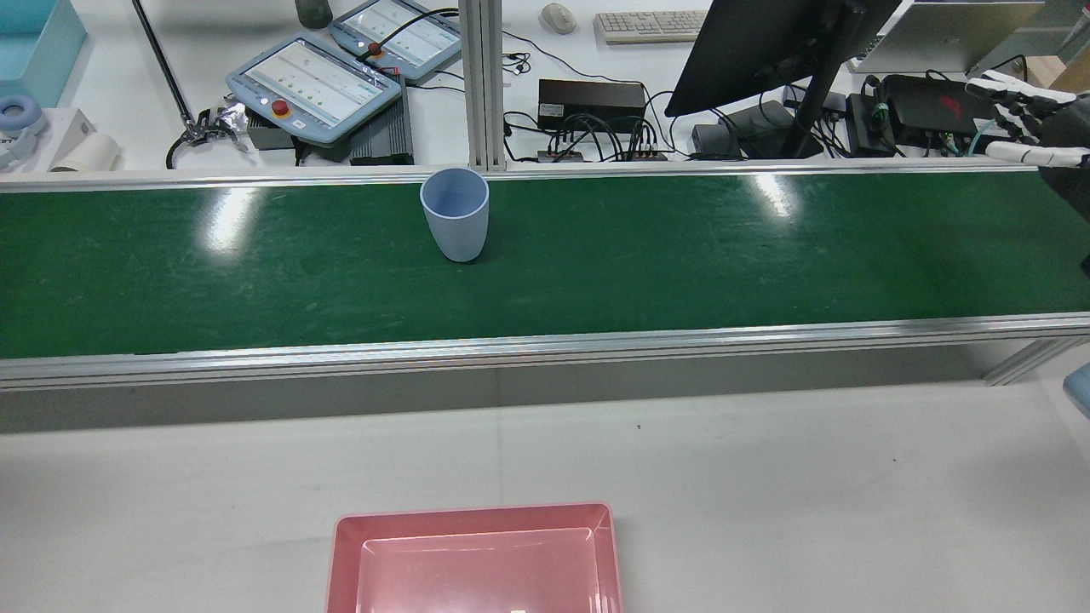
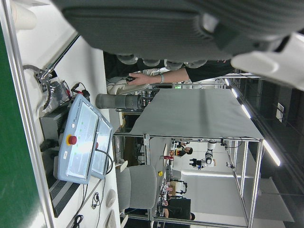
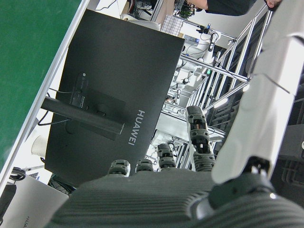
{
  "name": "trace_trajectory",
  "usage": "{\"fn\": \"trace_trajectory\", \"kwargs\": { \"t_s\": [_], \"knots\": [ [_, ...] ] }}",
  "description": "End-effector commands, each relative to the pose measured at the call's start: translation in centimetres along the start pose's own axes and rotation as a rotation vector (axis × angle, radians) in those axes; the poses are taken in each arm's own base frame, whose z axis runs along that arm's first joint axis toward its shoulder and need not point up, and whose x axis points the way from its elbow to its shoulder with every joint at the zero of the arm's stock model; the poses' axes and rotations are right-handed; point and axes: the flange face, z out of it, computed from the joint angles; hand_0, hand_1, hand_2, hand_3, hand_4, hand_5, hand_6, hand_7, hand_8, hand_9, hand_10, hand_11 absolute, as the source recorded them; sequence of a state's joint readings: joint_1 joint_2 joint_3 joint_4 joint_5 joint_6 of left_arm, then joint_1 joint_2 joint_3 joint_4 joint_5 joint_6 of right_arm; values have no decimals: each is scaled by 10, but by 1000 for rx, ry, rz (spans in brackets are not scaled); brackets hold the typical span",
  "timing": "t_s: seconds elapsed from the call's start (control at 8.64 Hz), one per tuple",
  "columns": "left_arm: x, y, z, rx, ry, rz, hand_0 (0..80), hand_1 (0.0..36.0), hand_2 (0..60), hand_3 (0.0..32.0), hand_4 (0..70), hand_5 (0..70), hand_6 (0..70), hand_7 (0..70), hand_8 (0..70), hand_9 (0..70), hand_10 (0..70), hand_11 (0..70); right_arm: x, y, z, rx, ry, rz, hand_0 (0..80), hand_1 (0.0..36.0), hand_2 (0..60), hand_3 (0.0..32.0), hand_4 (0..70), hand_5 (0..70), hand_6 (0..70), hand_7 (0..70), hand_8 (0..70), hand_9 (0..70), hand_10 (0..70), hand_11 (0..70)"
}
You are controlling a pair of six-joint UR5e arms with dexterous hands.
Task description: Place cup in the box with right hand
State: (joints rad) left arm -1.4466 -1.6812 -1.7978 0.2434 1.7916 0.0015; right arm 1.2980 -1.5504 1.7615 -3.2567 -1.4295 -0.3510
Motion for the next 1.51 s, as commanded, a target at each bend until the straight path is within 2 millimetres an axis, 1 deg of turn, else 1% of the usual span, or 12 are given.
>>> {"fn": "trace_trajectory", "kwargs": {
  "t_s": [0.0, 0.12, 0.23, 0.35, 0.46, 0.58, 0.69, 0.93, 1.04, 1.16, 1.27, 1.39],
  "knots": [
    [0, -1, 0, 2, 1, 0, 0, 0, 0, 0, 0, 0, 0, 0, 0, 0, 0, 0, 10, 6, -3, -12, 19, -3, 501, 122, 12, 42, 123, 48, 34, 145, 11, 52, 21, 48],
    [0, -1, 0, 2, 1, 0, 0, 0, 0, 0, 0, 0, 0, 0, 0, 0, 0, 0, 11, 5, -5, -8, 22, -5, 488, 149, 125, 44, 85, 48, 34, 145, 11, 51, 21, 48],
    [0, -1, 0, 1, 0, 0, 0, 0, 0, 0, 0, 0, 0, 0, 0, 0, 0, 0, 17, 7, -4, -12, 32, -6, 496, 132, 52, 48, 107, 48, 33, 142, 11, 52, 21, 49],
    [0, 0, 0, -1, 1, 0, 0, 0, 0, 0, 0, 0, 0, 0, 0, 0, 0, 0, 29, 11, -3, -17, 56, -10, 496, 132, 49, 52, 99, 49, 33, 142, 12, 53, 22, 50],
    [0, -1, 0, 0, 1, 0, 0, 0, 0, 0, 0, 0, 0, 0, 0, 0, 0, 0, 39, 15, -2, -24, 71, -22, 484, 159, 156, 54, 65, 49, 33, 139, 12, 53, 23, 51],
    [0, -1, 0, 1, 0, 0, 0, 0, 0, 0, 0, 0, 0, 0, 0, 0, 0, 0, 45, 16, -2, -25, 79, -24, 480, 168, 191, 56, 53, 49, 32, 138, 14, 54, 24, 52],
    [0, -1, 0, 2, 1, 0, 0, 0, 0, 0, 0, 0, 0, 0, 0, 0, 0, 0, 50, 16, -2, -20, 75, -23, 489, 139, 86, 52, 85, 49, 32, 136, 14, 55, 25, 54],
    [0, -1, 0, 1, 0, 0, 0, 0, 0, 0, 0, 0, 0, 0, 0, 0, 0, 0, 63, 23, -1, -32, 96, -20, 485, 148, 124, 54, 73, 49, 31, 135, 13, 53, 24, 52],
    [0, -1, 0, 1, 1, 0, 0, 0, 0, 0, 0, 0, 0, 0, 0, 0, 0, 0, 69, 26, -1, -37, 105, -18, 497, 121, 16, 58, 100, 49, 31, 135, 14, 54, 23, 51],
    [0, -1, 0, 1, 1, 0, 0, 0, 0, 0, 0, 0, 0, 0, 0, 0, 0, 0, 72, 26, -1, -39, 113, -22, 485, 147, 121, 62, 65, 50, 30, 131, 14, 53, 23, 51],
    [0, -1, 0, 1, 1, 0, 0, 0, 0, 0, 0, 0, 0, 0, 0, 0, 0, 0, 81, 30, -1, -48, 129, -22, 485, 148, 121, 66, 61, 50, 29, 125, 15, 52, 22, 50],
    [0, -1, 0, 1, 0, 0, 0, 0, 0, 0, 0, 0, 0, 0, 0, 0, 0, 0, 90, 37, -1, -60, 145, -23, 493, 131, 46, 74, 71, 50, 28, 125, 15, 51, 22, 51]
  ]
}}
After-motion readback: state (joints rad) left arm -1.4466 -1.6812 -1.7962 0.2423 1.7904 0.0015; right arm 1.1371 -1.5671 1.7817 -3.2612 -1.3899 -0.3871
